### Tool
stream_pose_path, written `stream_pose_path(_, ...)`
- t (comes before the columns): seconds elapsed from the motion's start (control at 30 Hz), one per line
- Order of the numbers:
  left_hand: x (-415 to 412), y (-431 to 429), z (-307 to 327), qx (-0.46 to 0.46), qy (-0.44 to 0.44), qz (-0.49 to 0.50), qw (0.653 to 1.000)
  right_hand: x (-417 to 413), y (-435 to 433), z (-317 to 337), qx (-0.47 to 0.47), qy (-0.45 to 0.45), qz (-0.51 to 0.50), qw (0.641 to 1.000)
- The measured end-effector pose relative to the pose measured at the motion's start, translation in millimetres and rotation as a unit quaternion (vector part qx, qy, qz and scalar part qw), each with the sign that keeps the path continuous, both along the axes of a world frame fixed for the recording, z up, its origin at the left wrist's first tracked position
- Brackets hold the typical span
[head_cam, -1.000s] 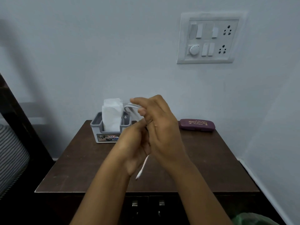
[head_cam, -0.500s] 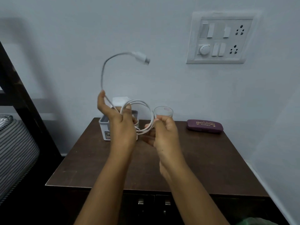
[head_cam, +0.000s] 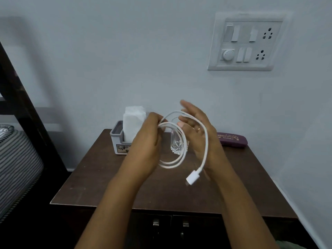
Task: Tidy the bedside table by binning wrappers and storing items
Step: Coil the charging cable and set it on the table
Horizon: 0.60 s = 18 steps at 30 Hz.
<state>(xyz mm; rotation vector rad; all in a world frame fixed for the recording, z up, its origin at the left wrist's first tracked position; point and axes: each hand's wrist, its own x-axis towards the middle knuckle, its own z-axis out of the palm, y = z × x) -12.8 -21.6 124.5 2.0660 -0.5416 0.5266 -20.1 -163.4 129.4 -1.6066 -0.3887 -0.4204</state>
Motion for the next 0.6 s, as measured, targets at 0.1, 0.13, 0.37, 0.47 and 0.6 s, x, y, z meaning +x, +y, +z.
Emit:
stream_pose_path(0.1, 0.1, -1.6, -4.6, 0.09, -0.031, 0.031, 0.995, 2.6, -10.2, -0.6, 0.074, 0.056, 0.077, 0.993)
stream_pose_path(0.13, 0.0, -1.9, -5.5, 0.103, -0.029, 0.032, 0.994, 4.4, -13.1, -1.4, 0.112, 0.095, 0.119, 0.982)
stream_pose_path(0.37, 5.3, -0.5, -3.6, 0.112, -0.027, -0.037, 0.993, 2.0, -40.6, -9.1, 0.173, 0.133, 0.216, 0.952)
stream_pose_path(0.47, 3.2, -0.7, -0.4, 0.151, -0.021, -0.055, 0.987, 2.8, -49.5, -11.6, 0.235, 0.174, 0.268, 0.918)
stream_pose_path(0.6, -3.4, -3.9, 2.1, 0.15, -0.041, -0.033, 0.987, -4.6, -41.2, -9.8, 0.107, 0.22, 0.255, 0.936)
